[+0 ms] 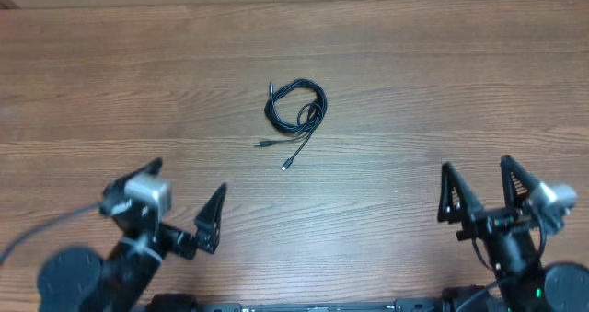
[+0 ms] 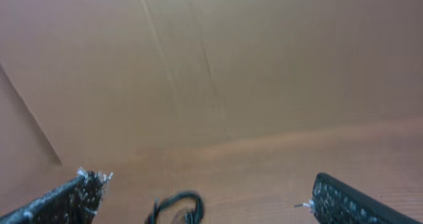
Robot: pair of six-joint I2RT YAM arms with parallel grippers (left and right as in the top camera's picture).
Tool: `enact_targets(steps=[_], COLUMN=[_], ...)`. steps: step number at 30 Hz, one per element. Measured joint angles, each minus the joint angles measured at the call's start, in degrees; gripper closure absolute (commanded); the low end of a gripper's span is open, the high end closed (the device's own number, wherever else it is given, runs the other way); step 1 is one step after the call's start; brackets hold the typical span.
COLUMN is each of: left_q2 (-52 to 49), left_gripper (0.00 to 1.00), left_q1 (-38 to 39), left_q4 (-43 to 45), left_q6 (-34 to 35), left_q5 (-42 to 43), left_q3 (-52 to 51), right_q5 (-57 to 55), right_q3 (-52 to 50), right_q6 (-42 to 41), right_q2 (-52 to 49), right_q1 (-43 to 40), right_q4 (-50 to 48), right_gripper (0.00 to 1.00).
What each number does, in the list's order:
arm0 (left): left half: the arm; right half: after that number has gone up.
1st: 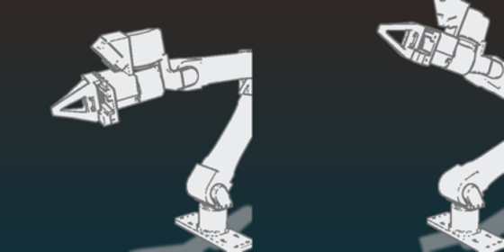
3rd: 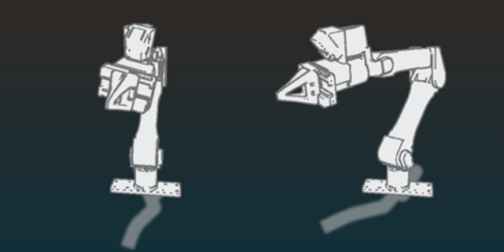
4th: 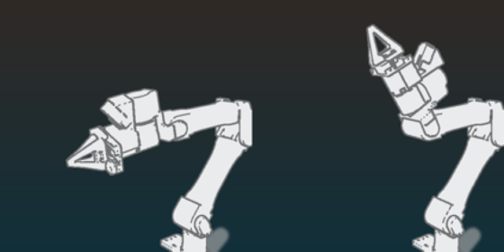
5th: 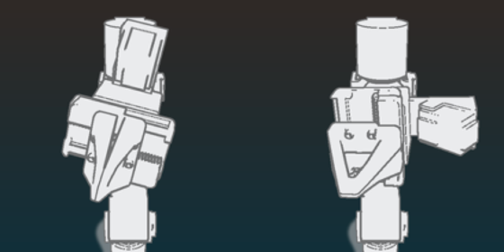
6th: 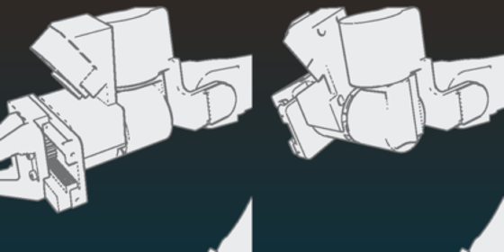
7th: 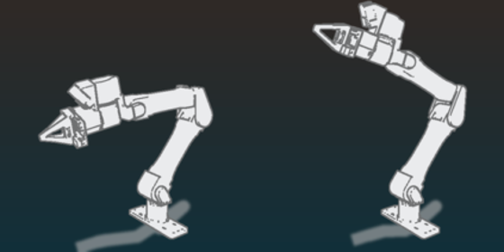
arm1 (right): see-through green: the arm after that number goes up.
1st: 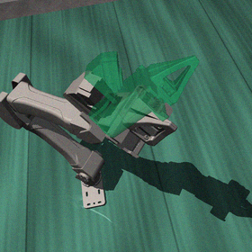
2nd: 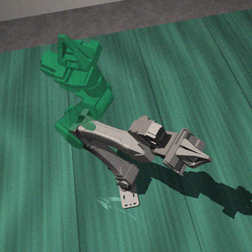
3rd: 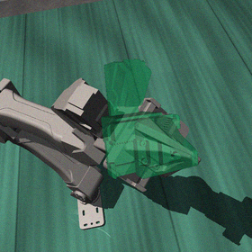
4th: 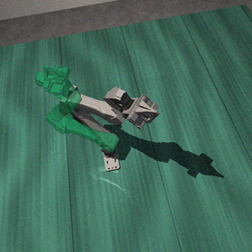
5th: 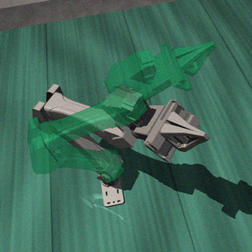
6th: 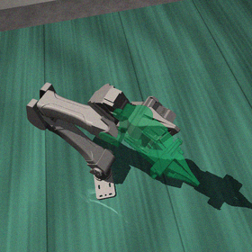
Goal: Untangle cables
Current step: 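Raise both arms and move the left gripper toward the black cable coil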
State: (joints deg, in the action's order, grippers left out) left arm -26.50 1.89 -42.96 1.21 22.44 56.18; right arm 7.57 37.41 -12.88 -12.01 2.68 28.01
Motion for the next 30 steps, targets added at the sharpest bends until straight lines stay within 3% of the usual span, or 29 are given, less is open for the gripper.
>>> enact_targets(steps=[11,15,23,25,27,28,30], left_q2=[-31.2,-39.9,-54.9,-58.4,-61.2,-62.1,-64.3], left_gripper=[0.0,0.0,0.04,0.22,0.55,0.63,0.77], left_q1=[0.0,0.0,0.0,0.0,0.0,0.0,0.0], left_q4=[-17.3,-18.6,-18.7,-18.6,-18.3,-18.2,-17.4], left_q6=[-0.1,0.9,7.6,8.0,8.3,8.2,8.2], left_q5=[10.6,13.2,15.0,15.1,15.1,15.1,15.3], left_q3=[13.3,13.6,13.7,13.7,13.7,13.7,13.7], right_q5=[8.1,14.1,30.5,32.5,33.9,34.4,35.1], right_q3=[19.5,26.6,29.0,29.0,29.0,29.0,29.0], right_q6=[-0.2,-0.4,-0.6,-0.6,-0.6,-0.7,-0.9], right_q2=[-32.7,-46.9,-68.5,-72.3,-75.5,-76.8,-78.5], right_q1=[0.0,0.0,0.0,0.0,0.0,0.0,0.0], right_q4=[20.1,27.5,30.4,30.5,30.5,30.5,30.4], right_gripper=[0.0,0.0,0.0,0.0,0.05,0.1,0.32])
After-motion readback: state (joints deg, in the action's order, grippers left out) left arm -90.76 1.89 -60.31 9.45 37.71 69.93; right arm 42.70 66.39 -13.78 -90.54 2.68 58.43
